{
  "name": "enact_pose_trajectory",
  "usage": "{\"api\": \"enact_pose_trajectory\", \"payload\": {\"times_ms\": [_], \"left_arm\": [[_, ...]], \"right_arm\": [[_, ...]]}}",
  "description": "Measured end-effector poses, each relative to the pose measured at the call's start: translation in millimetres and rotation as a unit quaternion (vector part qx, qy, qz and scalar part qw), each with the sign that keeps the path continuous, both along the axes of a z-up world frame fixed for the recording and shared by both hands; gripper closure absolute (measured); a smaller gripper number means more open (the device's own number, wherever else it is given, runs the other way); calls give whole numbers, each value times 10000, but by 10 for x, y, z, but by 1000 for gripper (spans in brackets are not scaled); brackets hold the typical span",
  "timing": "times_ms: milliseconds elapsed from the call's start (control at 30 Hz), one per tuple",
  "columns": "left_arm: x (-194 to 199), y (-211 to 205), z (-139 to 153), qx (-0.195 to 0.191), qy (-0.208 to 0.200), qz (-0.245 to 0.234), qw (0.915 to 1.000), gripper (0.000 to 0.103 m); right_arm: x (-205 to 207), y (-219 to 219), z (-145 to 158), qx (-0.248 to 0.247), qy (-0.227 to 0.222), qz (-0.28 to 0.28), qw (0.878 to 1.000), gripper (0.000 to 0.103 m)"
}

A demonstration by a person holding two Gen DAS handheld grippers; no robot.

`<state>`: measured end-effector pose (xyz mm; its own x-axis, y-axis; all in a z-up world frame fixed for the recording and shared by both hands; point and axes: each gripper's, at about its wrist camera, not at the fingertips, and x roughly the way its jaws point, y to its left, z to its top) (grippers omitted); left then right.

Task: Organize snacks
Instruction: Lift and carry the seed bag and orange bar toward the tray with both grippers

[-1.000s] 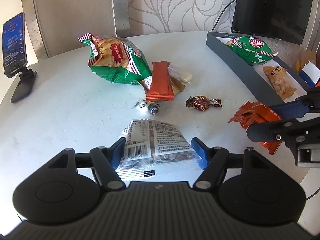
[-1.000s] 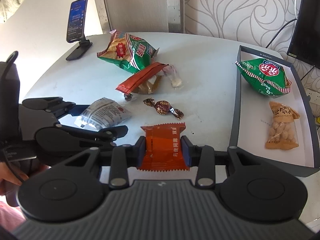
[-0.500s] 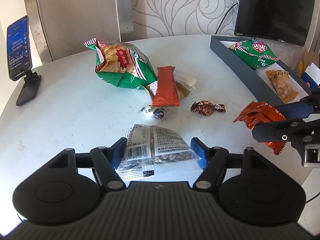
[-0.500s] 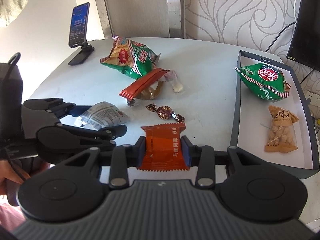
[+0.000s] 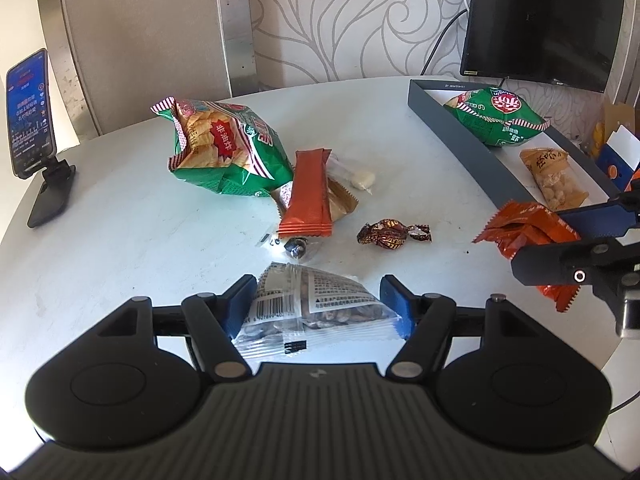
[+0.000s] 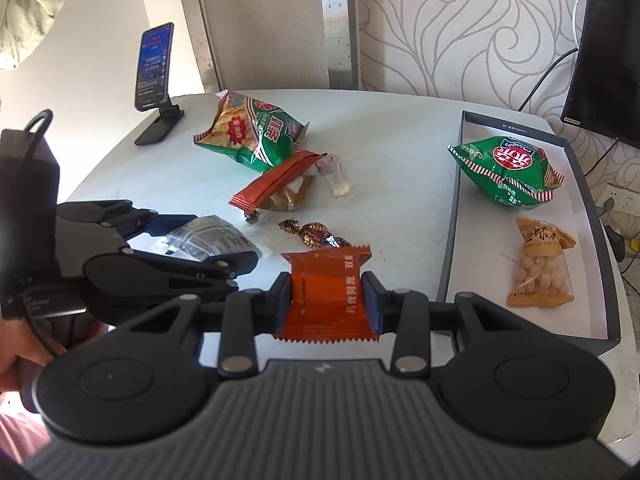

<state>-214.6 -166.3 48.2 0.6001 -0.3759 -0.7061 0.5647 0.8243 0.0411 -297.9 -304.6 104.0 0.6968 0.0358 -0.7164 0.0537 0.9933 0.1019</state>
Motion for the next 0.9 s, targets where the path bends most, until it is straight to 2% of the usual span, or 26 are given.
{"api": "enact_pose_trajectory", "payload": {"times_ms": [300,733,900], "left_arm": [[-44,-116,1,24,19,-129,9999,31],[-44,-347,179,-122,-105,-322,9994,35],[-26,-441,138,-108,-73,-395,9991,36]], "right_arm": [[-66,-83,-1,56,-14,-43,10000,63],[-146,-262,95,80,-185,-197,9996,63],[-181,-372,98,85,-194,-335,9992,63]]}}
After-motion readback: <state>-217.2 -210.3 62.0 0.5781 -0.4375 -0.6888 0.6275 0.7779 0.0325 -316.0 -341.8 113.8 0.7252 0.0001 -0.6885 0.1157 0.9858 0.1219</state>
